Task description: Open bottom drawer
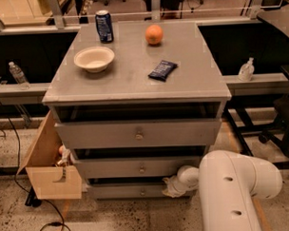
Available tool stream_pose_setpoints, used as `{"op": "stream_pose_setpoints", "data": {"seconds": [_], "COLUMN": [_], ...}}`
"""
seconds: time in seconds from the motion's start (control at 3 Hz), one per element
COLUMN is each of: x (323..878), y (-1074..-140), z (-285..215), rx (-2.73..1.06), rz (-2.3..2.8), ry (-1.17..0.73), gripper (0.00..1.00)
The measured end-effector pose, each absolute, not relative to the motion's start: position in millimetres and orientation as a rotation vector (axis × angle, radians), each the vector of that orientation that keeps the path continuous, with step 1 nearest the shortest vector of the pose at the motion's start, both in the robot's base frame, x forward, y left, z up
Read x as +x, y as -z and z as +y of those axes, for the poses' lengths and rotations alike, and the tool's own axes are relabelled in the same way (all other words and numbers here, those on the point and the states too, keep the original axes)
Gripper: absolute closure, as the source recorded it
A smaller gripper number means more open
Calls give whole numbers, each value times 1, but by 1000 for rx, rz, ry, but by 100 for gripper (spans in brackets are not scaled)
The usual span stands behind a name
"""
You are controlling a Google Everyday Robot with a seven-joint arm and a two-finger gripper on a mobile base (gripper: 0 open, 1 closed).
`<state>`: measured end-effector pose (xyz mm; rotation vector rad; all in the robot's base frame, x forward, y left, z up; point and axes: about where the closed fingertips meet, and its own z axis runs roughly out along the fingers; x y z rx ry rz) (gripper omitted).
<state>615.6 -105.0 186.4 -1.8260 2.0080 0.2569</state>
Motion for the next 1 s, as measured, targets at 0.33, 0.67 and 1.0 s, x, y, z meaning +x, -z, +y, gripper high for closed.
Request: {"op": "stream_pose_setpoints", "data": {"seconds": [0.33, 0.67, 1.0], "x": [616, 615, 615], "y": [-186, -187, -187], "z": [-105, -105, -105], "rx": [-1826, -1826, -1826], "rz": [2008, 2008, 2008], "ry": [-257, -257, -257], "gripper": [59, 36, 12]}}
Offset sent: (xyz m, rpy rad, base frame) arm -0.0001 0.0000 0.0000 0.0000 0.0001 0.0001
